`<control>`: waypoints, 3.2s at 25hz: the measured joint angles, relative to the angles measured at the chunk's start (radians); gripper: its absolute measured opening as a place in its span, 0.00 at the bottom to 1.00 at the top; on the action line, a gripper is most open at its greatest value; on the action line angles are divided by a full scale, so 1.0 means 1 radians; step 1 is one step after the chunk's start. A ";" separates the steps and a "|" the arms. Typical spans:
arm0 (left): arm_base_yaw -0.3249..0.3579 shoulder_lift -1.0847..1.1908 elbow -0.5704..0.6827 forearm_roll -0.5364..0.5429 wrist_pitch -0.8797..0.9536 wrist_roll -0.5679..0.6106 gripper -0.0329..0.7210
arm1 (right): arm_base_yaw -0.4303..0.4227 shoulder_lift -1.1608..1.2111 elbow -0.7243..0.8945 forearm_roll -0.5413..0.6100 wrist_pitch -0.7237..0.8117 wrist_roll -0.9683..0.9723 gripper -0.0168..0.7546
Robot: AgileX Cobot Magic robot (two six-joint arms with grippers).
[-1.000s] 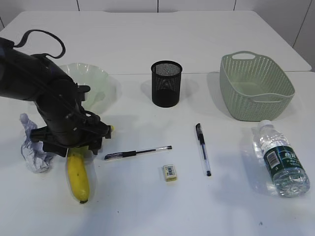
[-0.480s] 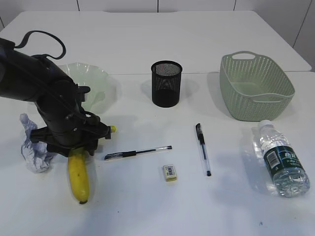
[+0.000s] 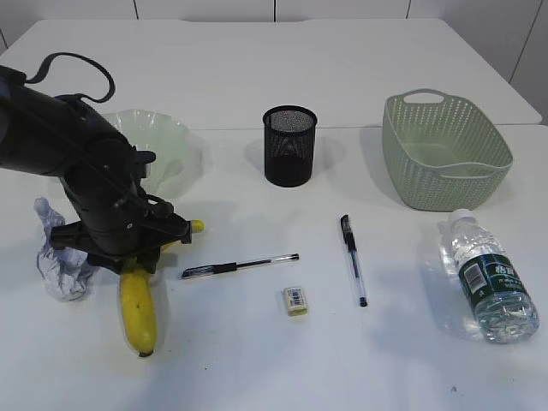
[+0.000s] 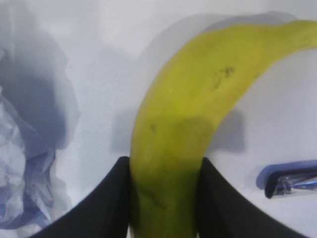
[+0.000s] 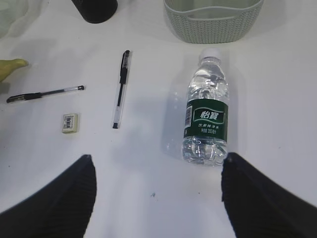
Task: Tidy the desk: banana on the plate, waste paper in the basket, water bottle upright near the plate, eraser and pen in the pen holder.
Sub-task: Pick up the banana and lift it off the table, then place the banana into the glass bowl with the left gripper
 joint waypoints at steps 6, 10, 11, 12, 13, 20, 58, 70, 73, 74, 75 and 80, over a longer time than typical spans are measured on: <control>0.000 0.000 0.000 0.000 0.009 0.000 0.37 | 0.000 0.000 0.000 0.000 0.000 0.000 0.78; 0.000 -0.021 -0.002 0.000 0.034 0.000 0.37 | 0.000 0.000 0.000 0.000 0.000 0.000 0.78; 0.000 -0.034 -0.002 0.000 0.040 0.000 0.37 | 0.000 0.000 0.000 0.000 0.000 0.000 0.78; 0.000 -0.047 -0.002 0.000 0.045 0.000 0.37 | 0.000 0.000 0.000 0.000 0.000 0.000 0.78; 0.000 -0.062 -0.002 0.000 0.050 0.000 0.37 | 0.000 0.000 0.000 0.000 0.000 0.000 0.78; 0.000 -0.133 -0.028 0.000 0.121 0.000 0.37 | 0.000 0.000 0.000 0.000 0.000 0.000 0.78; 0.337 0.116 -0.759 -0.322 0.245 0.081 0.37 | 0.000 0.000 0.000 0.000 -0.008 0.000 0.78; 0.410 0.289 -0.864 -0.426 0.241 0.081 0.37 | 0.000 0.000 0.000 0.000 -0.008 0.000 0.78; 0.410 0.303 -0.866 -0.426 0.241 0.081 0.37 | 0.000 0.000 0.000 0.000 -0.008 0.000 0.78; 0.410 0.306 -0.866 -0.426 0.241 0.081 0.37 | 0.000 0.000 0.000 0.000 -0.009 0.000 0.78; 0.410 0.311 -0.866 -0.426 0.241 0.081 0.37 | 0.000 0.000 0.000 0.000 -0.009 0.000 0.78; 0.410 0.340 -0.867 -0.426 0.239 0.085 0.37 | 0.000 0.000 0.000 0.000 -0.009 0.000 0.78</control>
